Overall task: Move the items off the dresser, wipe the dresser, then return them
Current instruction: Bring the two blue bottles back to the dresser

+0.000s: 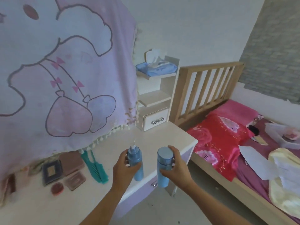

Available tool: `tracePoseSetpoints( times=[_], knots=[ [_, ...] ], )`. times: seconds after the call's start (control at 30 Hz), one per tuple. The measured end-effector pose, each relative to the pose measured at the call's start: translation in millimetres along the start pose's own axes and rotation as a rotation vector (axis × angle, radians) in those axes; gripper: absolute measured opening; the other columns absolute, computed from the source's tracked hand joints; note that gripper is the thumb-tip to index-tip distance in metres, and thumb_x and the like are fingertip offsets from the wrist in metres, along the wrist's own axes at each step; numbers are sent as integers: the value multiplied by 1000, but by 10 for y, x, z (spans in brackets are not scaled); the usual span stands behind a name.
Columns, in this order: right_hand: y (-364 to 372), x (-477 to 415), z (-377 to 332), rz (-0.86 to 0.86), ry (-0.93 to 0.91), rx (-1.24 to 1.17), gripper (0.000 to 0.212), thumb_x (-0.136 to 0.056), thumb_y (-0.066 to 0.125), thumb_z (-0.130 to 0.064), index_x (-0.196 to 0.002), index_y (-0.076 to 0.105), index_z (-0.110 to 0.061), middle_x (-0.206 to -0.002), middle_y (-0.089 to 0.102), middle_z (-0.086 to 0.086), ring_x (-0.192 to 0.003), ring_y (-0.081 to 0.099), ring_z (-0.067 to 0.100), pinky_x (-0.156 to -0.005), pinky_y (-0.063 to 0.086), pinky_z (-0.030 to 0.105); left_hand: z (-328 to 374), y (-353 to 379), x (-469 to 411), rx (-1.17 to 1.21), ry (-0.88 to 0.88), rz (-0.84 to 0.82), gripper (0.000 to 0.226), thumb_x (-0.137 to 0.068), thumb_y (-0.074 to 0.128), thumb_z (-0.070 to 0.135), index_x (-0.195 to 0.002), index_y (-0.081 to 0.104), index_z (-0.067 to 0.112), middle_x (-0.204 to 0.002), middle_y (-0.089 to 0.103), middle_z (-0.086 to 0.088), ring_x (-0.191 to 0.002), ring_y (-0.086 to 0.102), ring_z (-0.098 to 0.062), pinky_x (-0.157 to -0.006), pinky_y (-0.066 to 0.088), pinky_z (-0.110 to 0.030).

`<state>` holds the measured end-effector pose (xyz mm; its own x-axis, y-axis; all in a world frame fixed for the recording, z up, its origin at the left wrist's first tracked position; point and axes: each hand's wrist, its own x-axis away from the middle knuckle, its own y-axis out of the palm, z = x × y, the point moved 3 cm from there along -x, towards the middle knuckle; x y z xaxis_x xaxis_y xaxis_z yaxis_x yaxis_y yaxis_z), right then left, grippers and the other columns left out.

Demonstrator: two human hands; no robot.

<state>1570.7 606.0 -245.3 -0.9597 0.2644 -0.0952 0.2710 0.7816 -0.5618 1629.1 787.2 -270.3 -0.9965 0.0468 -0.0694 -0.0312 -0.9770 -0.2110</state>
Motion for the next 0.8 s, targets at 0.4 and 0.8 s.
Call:
tracePoseSetpoints(
  times=[0.4, 0.8],
  knots=[
    [713, -1679, -14, -153, -102, -155, 72, -70, 73, 2, -119, 30, -27, -107, 47, -17, -99, 51, 13, -84, 45, 21, -514, 14, -1269, -51, -110, 242, 53, -74, 75, 8, -121, 52, 11, -100, 58, 1, -90, 55, -19, -76, 40, -26],
    [1393, -3314, -18, -171, -58, -171, 73, -65, 72, 11, -109, 33, -32, -106, 45, -20, -100, 50, 3, -74, 40, -1, -809, 213, -2771, -36, -76, 300, 46, -71, 77, 7, -112, 56, 13, -98, 62, 6, -91, 59, -14, -79, 44, -25]
  ],
)
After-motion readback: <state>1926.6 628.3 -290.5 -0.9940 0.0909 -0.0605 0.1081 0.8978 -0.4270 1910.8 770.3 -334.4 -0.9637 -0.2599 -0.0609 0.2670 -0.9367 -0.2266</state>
